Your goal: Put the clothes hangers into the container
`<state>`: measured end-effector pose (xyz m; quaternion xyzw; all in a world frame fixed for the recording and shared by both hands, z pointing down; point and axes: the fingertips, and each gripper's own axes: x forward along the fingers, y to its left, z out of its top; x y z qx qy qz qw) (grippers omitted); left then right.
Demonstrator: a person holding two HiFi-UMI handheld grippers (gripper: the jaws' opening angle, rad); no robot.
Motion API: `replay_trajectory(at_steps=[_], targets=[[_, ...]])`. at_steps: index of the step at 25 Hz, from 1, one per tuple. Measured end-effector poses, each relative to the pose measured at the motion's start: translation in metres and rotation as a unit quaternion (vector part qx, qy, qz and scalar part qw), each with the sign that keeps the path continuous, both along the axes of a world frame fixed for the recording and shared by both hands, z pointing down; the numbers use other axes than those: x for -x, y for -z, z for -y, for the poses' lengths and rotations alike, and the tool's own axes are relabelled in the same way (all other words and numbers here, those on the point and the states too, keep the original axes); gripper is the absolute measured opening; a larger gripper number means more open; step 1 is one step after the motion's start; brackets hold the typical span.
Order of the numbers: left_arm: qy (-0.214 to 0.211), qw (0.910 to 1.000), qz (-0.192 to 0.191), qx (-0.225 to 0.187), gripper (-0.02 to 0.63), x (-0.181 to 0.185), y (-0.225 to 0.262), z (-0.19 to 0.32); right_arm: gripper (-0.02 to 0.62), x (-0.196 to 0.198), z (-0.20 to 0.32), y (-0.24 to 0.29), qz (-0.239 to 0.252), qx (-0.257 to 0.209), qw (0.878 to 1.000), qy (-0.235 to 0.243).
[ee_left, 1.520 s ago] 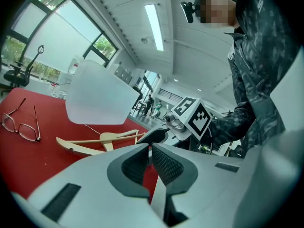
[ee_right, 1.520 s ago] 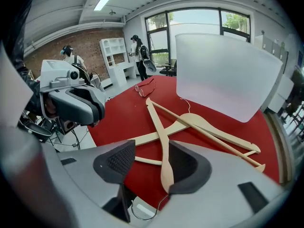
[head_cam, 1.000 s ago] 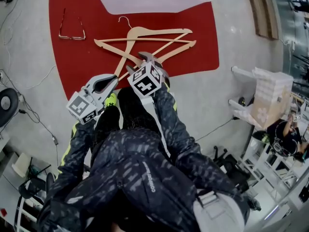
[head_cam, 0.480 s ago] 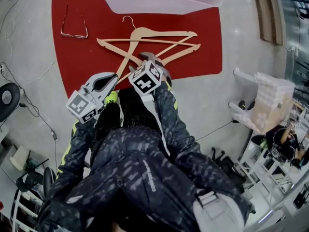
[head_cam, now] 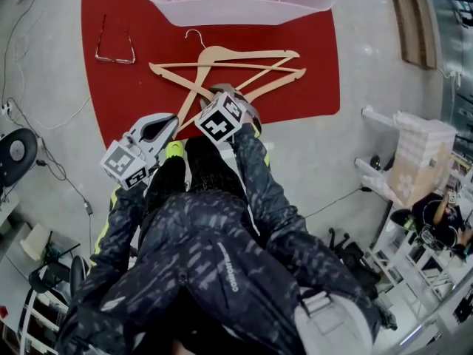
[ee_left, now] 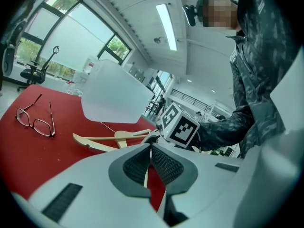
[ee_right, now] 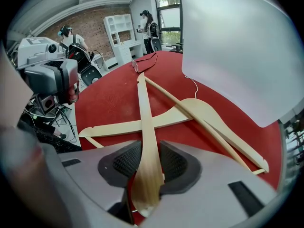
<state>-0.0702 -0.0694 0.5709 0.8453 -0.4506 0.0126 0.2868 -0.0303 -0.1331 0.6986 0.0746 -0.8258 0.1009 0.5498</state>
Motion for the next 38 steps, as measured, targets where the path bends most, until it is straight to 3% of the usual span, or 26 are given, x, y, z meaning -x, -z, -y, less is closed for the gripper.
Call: replay_trajectory(at_steps=[6, 18, 38], targets=[[0.007, 0.9999, 0.010, -0.002, 0.012, 0.002, 0.008, 0.003, 0.121, -0.007, 0.002, 0.008, -0.001, -0.017, 1.000, -0.005], [-0.007, 0.9996, 0.024, -0.015, 0.012, -0.008, 0.029, 0.011, 0.120, -0.019, 0.017, 0.050, 0.008, -0.100, 0.995, -0.020], [-0.019, 0.9969, 0.052, -0.056, 0.012, -0.012, 0.075, 0.014, 0.120, -0.045, 0.024, 0.152, 0.055, -0.210, 0.975, -0.050]])
